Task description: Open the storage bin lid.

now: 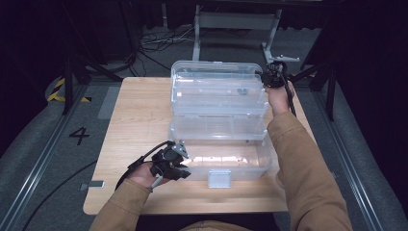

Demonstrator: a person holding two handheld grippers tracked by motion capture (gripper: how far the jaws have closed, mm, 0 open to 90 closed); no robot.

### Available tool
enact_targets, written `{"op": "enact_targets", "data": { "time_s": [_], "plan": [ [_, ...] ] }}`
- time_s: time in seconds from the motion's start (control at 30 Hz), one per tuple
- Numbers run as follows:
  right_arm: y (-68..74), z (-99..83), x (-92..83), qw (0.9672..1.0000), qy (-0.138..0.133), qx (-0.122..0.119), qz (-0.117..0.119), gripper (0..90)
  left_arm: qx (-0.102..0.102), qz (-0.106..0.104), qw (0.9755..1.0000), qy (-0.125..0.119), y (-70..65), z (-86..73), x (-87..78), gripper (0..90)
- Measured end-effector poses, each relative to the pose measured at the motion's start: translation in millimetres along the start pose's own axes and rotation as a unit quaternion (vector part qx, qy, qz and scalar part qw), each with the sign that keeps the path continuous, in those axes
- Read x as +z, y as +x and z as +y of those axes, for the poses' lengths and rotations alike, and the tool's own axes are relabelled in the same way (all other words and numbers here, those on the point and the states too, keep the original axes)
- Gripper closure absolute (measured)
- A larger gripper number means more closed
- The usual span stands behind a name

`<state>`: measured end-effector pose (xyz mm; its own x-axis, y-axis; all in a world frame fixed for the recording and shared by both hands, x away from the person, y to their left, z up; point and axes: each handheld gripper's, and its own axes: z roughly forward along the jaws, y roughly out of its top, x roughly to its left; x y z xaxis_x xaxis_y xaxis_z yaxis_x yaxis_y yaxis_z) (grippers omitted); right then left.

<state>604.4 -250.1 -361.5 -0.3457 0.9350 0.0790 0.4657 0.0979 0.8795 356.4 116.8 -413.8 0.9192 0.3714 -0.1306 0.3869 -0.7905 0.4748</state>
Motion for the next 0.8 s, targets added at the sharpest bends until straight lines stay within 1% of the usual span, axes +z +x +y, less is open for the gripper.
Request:
{"op": "enact_targets", "data": {
  "time_s": [0.4,0.47,0.5,0.67,0.73,0.77,0.8],
  "plan": [
    [-5.0,-5.5,11.6,0.9998,0.016,0.003,0.008,81.8,-0.001,-0.002,1.0,0.001,0.2,0.2,-0.1,76.0],
    [-5.5,-6.6,13.3,0.9997,0.02,0.006,0.009,81.9,-0.005,-0.002,1.0,0.001,-0.4,0.0,-0.1,75.9],
    [-5.8,-7.2,14.3,0.9997,0.022,0.007,0.009,81.9,-0.001,-0.002,1.0,0.001,0.3,0.2,-0.1,75.9],
    [-7.2,-9.6,18.3,0.9995,0.03,0.008,0.009,82.2,-0.001,-0.002,1.0,0.001,0.3,0.2,-0.1,75.9],
    [-7.6,-10.4,19.5,0.9994,0.033,0.008,0.009,82.2,-0.005,-0.002,1.0,0.001,-0.3,0.0,-0.1,75.9],
    [-7.8,-10.8,20.2,0.9993,0.035,0.008,0.009,82.2,-0.002,-0.001,1.0,0.0,0.2,0.2,0.0,76.0],
    [-7.9,-11.2,20.9,0.9993,0.036,0.01,0.009,82.2,-0.005,-0.001,1.0,0.002,-0.3,0.0,-0.2,75.9]
  ]
}}
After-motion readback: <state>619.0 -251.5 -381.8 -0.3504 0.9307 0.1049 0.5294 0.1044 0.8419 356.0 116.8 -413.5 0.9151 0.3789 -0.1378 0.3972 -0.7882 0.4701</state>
